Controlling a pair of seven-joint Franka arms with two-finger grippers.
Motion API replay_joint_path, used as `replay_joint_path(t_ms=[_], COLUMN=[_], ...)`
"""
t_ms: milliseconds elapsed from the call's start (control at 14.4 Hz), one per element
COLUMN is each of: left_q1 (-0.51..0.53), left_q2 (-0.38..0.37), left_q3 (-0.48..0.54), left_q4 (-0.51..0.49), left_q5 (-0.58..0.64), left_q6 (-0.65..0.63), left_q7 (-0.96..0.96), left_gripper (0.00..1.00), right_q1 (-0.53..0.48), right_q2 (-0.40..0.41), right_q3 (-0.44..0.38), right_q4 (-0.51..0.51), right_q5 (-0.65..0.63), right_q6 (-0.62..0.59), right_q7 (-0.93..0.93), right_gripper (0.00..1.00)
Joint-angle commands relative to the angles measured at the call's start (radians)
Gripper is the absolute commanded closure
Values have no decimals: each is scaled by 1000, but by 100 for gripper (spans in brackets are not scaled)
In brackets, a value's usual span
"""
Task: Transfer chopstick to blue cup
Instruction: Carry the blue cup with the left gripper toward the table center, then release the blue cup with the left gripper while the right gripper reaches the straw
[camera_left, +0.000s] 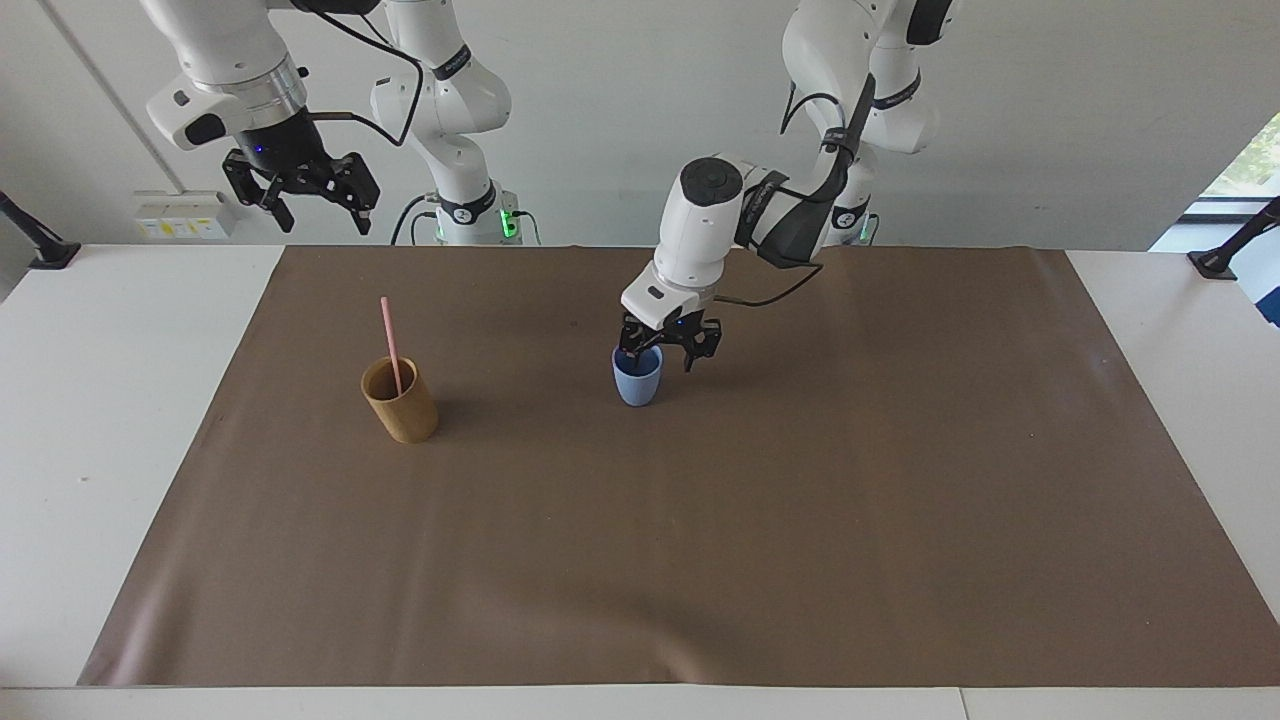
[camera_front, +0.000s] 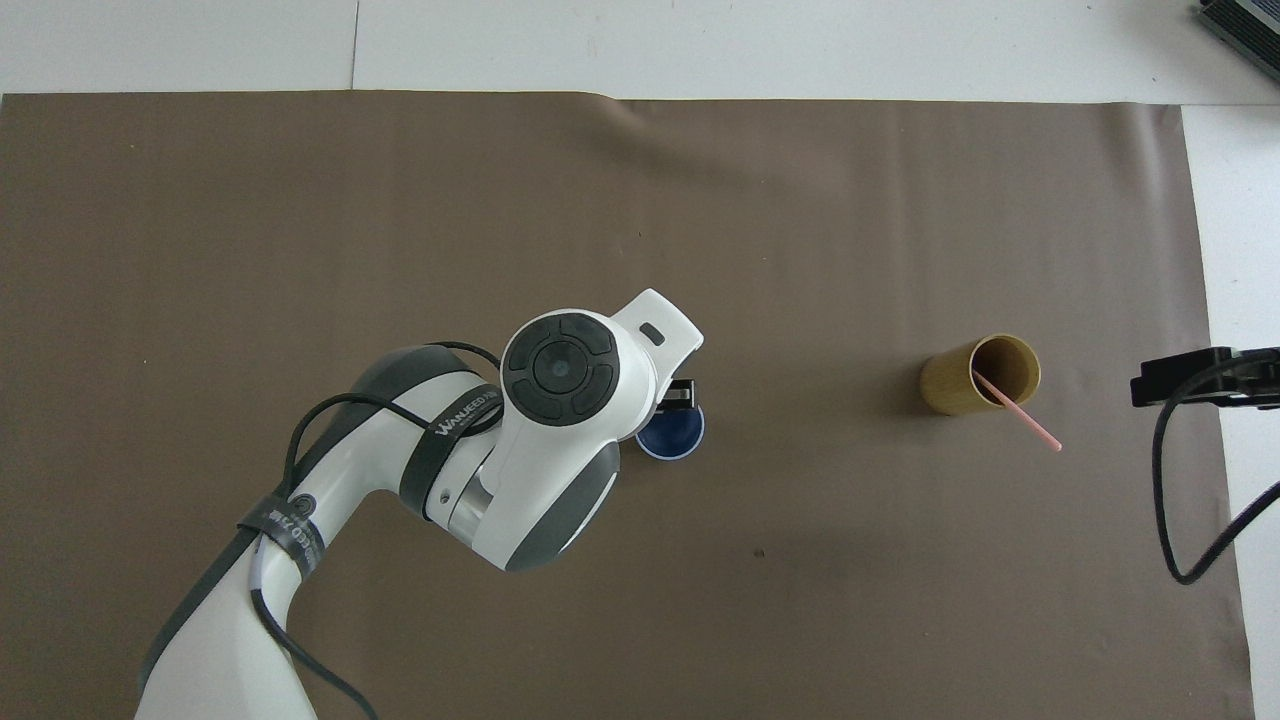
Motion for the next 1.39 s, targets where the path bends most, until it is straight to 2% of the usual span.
replay_joint_path(t_ms=[0,208,416,623,900,1039,1177,1316], left_q1=[73,157,261,393,554,584,587,588], left_q2=[-120,-201,-255,-289,-285,-275,-269,-251], left_q3=[0,2,3,9,22,25,22,19], left_q4=[-28,-33,-19,70,260,315,338,378], left_q5=[-13,5,24,33,54,59,117,131], left_q6=[-136,-219,-273,-348,-547,-628,-676,-720], left_q7=[97,172,312,479,621,712,722,722], left_gripper=[0,0,0,0,0,0,0,0], right_q1=[-11,-3,-13,-13,-10,-11,-11,-14], right_q2=[-34,-19,6,48,147,168,168,159], right_q3=[5,5,5,5,5,5,5,5], right_q4=[-49,-58,-127,-167,-195,-221,-257,-270], right_q5=[7,8,8,8,8,14,13,13], right_q6=[23,30,65,119,179,210,234,208], right_q7=[12,12,3,5,-87,-150,-164,-188], right_gripper=[0,0,0,0,0,0,0,0])
